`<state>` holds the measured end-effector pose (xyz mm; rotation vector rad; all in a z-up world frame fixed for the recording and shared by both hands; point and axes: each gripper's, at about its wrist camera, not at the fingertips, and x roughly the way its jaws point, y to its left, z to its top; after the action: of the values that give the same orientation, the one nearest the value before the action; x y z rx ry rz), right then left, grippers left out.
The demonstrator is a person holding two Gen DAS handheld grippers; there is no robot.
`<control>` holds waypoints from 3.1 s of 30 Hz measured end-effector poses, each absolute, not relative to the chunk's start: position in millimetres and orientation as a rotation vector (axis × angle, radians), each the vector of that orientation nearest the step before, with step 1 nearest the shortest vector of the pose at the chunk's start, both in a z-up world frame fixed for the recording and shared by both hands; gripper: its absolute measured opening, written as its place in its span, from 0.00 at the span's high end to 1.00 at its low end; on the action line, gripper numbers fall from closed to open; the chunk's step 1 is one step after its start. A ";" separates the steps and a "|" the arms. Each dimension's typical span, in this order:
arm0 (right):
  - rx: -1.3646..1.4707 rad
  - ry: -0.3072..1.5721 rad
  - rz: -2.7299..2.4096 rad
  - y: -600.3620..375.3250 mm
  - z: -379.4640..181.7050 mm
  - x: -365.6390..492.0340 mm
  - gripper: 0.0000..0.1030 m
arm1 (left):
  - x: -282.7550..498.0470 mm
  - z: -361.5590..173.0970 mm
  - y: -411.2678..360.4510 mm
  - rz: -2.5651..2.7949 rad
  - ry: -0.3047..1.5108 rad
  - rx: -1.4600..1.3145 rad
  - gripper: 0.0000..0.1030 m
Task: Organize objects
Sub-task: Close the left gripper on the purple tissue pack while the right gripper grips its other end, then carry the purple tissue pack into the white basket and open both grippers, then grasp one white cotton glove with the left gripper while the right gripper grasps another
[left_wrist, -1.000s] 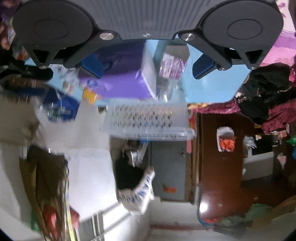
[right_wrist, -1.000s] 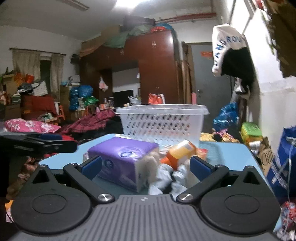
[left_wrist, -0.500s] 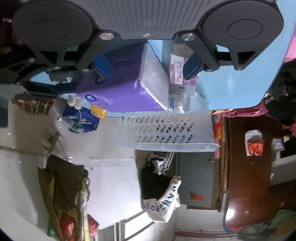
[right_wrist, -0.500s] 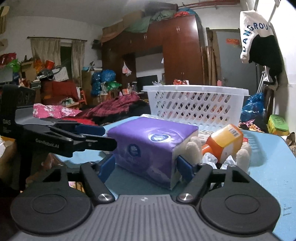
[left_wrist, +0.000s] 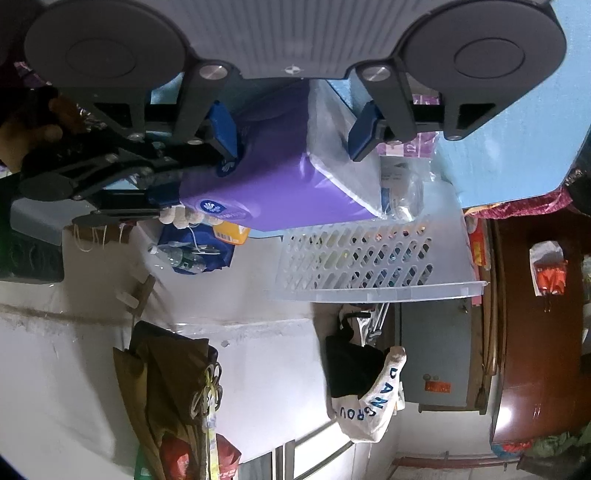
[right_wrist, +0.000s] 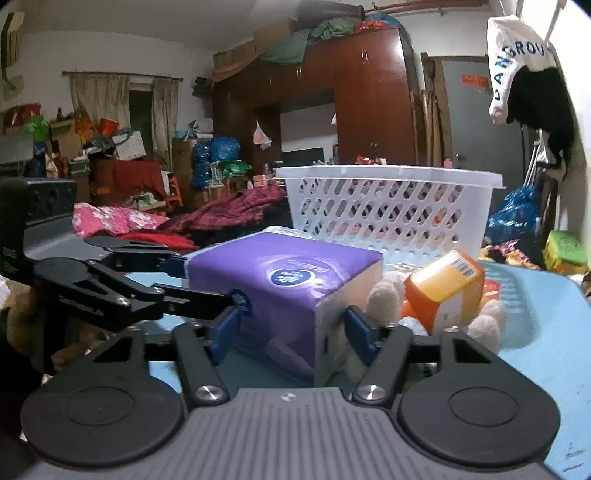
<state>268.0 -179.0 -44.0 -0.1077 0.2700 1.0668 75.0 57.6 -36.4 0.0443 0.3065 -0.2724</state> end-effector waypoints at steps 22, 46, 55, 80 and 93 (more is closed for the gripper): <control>-0.152 0.018 1.036 -186.1 82.7 277.7 0.48 | 90.2 109.7 38.6 -0.231 0.075 0.174 0.40; -0.204 0.377 0.899 -95.8 62.8 452.5 0.09 | 295.2 76.5 97.8 -0.115 0.423 -0.062 0.08; -0.096 0.258 0.772 -185.3 69.1 372.9 0.00 | 158.1 78.2 89.6 -0.054 0.293 -0.137 0.03; -0.017 0.301 0.693 -234.5 -35.7 300.2 0.36 | 138.9 -31.4 -34.5 -0.221 0.439 -0.168 0.52; -0.025 0.300 0.722 -237.9 -36.2 294.7 0.85 | 132.0 -33.8 -32.7 -0.249 0.364 -0.191 0.80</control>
<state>294.7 -237.9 -36.2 -0.0248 0.2996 0.7222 132.0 -32.7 -33.8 -0.1911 0.3639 -0.2488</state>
